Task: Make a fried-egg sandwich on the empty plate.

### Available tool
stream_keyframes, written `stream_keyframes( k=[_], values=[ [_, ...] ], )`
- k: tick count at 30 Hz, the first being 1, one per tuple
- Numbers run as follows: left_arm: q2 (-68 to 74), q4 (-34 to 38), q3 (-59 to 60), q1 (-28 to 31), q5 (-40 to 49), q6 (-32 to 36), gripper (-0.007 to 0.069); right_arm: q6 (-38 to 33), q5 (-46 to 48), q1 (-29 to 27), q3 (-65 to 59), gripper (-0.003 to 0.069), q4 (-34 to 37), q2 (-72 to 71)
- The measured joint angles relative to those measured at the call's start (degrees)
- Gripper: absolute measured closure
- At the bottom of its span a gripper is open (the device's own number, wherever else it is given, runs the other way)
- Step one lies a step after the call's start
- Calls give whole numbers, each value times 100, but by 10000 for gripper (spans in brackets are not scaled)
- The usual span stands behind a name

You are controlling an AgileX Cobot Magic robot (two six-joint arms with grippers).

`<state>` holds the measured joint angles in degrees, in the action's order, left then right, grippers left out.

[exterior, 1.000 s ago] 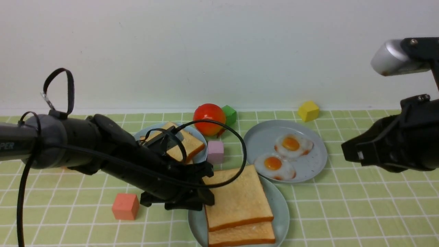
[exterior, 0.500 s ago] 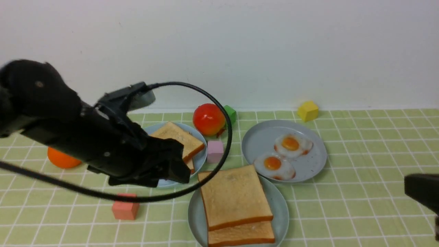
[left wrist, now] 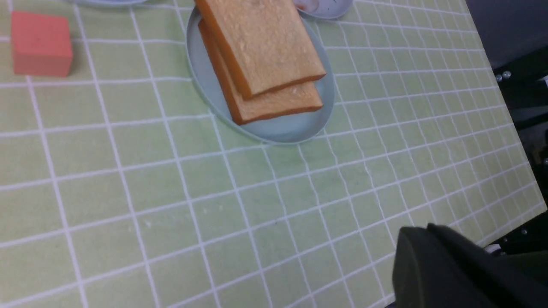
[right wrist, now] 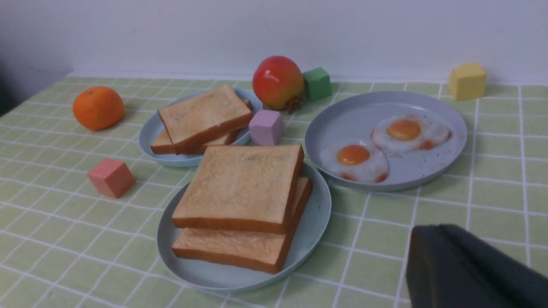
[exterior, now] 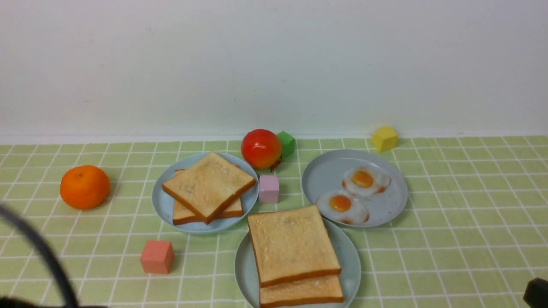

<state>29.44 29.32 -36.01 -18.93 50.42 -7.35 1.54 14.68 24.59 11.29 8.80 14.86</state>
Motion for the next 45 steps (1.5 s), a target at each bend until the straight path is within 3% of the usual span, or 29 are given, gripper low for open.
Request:
stream_keyframes(
  k=[5,19,24,26,31,35,45],
  values=[
    [-787,-106,470,0,-220,-114,638,0,115,0,-17,655,1,0],
    [-906,-138,478,0,-266,-98,638,-6,188,0,-17,646,37,0],
    [-1248,-1339,977,65,-1236,281,638,-6,194,0,-17,641,37,0],
    [-1862,-2190,1627,342,-2061,-37,638,-11,200,0,-17,638,42,0],
    [-2816,-3410,3045,990,-2772,-897,638,-11,213,0,-17,633,42,0],
    [-3002,-3489,3710,1167,-2645,-1175,638,-11,225,0,-21,629,42,0],
    [-3002,-3459,3763,1176,-2733,-1171,638,-11,269,0,-21,611,42,-5]
  ],
)
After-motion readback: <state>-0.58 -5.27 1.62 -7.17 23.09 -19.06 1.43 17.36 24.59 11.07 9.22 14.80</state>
